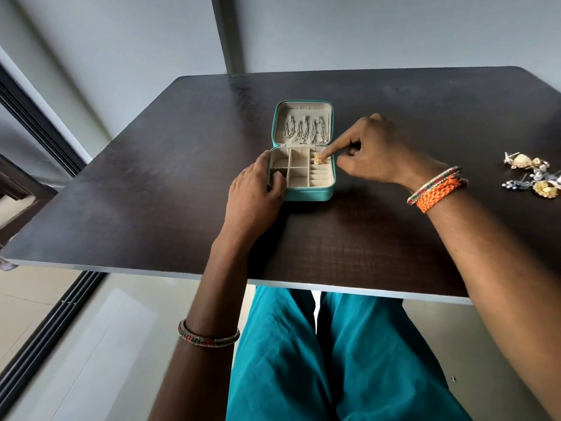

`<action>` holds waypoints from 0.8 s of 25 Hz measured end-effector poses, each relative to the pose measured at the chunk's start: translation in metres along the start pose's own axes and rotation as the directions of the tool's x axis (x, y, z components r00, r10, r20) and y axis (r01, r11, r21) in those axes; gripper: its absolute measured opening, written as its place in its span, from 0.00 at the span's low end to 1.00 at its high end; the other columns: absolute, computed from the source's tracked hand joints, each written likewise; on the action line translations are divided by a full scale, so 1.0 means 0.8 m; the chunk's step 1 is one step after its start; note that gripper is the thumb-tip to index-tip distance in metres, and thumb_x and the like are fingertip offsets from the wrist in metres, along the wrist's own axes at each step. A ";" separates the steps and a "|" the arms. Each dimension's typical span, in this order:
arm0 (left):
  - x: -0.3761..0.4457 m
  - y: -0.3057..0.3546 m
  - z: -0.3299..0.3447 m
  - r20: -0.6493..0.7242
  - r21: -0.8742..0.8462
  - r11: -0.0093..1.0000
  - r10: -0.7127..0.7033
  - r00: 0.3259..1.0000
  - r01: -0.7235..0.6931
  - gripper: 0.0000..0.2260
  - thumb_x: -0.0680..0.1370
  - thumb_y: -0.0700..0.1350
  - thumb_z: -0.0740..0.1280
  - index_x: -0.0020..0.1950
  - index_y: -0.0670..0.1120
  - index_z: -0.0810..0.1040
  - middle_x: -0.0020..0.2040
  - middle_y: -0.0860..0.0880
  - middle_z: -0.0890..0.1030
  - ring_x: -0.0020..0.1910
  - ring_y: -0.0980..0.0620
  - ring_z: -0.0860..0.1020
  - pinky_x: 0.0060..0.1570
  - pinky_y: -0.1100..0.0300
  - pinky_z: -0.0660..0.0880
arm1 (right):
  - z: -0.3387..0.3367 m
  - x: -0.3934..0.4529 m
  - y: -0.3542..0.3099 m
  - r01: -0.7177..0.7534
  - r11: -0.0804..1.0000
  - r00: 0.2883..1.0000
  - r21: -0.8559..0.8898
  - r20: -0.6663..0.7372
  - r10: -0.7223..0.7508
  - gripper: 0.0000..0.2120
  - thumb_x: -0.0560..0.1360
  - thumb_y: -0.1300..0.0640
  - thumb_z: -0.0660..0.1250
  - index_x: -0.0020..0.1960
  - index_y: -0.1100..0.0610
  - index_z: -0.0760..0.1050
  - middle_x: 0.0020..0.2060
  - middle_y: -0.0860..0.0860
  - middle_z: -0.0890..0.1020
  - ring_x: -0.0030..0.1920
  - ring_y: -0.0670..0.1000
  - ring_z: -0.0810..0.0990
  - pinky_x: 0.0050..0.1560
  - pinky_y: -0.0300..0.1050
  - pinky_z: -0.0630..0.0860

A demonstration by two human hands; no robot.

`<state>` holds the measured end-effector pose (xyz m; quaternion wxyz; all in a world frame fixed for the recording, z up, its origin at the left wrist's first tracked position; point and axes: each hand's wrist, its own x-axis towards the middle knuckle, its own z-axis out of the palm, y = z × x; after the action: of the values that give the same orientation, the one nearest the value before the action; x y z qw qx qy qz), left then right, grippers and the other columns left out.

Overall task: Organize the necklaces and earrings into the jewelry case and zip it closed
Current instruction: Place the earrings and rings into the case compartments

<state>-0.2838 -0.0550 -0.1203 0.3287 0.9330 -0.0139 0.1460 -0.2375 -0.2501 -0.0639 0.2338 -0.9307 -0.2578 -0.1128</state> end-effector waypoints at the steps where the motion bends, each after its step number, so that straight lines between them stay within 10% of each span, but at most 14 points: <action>1: -0.001 0.000 -0.001 -0.004 -0.016 1.000 0.003 1.000 -0.003 0.21 0.80 0.45 0.57 0.73 0.45 0.63 0.69 0.45 0.72 0.67 0.47 0.70 0.68 0.50 0.66 | -0.002 -0.001 0.001 0.012 0.999 0.998 0.035 -0.066 -0.009 0.17 0.67 0.60 0.62 0.48 0.44 0.83 0.17 0.43 0.72 0.25 0.42 0.72 0.34 0.34 0.63; 8: -0.015 0.053 0.011 -0.215 0.013 0.986 0.163 0.963 -0.164 0.20 0.80 0.49 0.55 0.71 0.45 0.65 0.67 0.45 0.71 0.65 0.45 0.69 0.64 0.49 0.66 | -0.054 -0.053 0.010 -0.003 0.995 0.961 0.101 -0.275 0.031 0.14 0.68 0.57 0.61 0.44 0.48 0.84 0.22 0.45 0.73 0.24 0.46 0.69 0.32 0.34 0.64; 12: -0.030 0.121 0.041 -0.260 0.077 0.930 0.368 0.893 -0.360 0.21 0.76 0.47 0.57 0.68 0.44 0.68 0.65 0.44 0.73 0.67 0.44 0.68 0.69 0.47 0.59 | -0.083 -0.152 0.082 -0.245 0.968 0.883 0.062 -0.398 0.249 0.12 0.72 0.54 0.60 0.43 0.45 0.82 0.27 0.43 0.79 0.29 0.41 0.75 0.34 0.40 0.70; 15: -0.029 0.168 0.072 -0.122 -0.201 0.842 0.485 0.866 -0.500 0.21 0.75 0.42 0.60 0.68 0.45 0.68 0.64 0.46 0.74 0.63 0.49 0.72 0.64 0.57 0.66 | -0.112 -0.221 0.149 -0.402 0.913 0.789 0.066 -0.481 0.382 0.15 0.75 0.61 0.59 0.46 0.45 0.80 0.42 0.50 0.83 0.45 0.52 0.78 0.45 0.42 0.70; 20: -0.017 0.242 0.119 0.251 -0.698 0.701 0.429 0.868 -0.145 0.17 0.80 0.43 0.61 0.68 0.50 0.66 0.58 0.51 0.75 0.50 0.61 0.76 0.49 0.61 0.76 | -0.118 -0.264 0.200 -0.559 0.821 0.809 -0.115 -0.291 0.510 0.18 0.78 0.64 0.57 0.63 0.50 0.76 0.60 0.51 0.76 0.62 0.56 0.69 0.59 0.46 0.62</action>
<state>-0.2953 -0.2667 -0.0764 0.5984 0.7510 -0.2788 -0.0093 -0.3385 -0.5084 -0.1123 0.1940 -0.9621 0.0592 -0.1821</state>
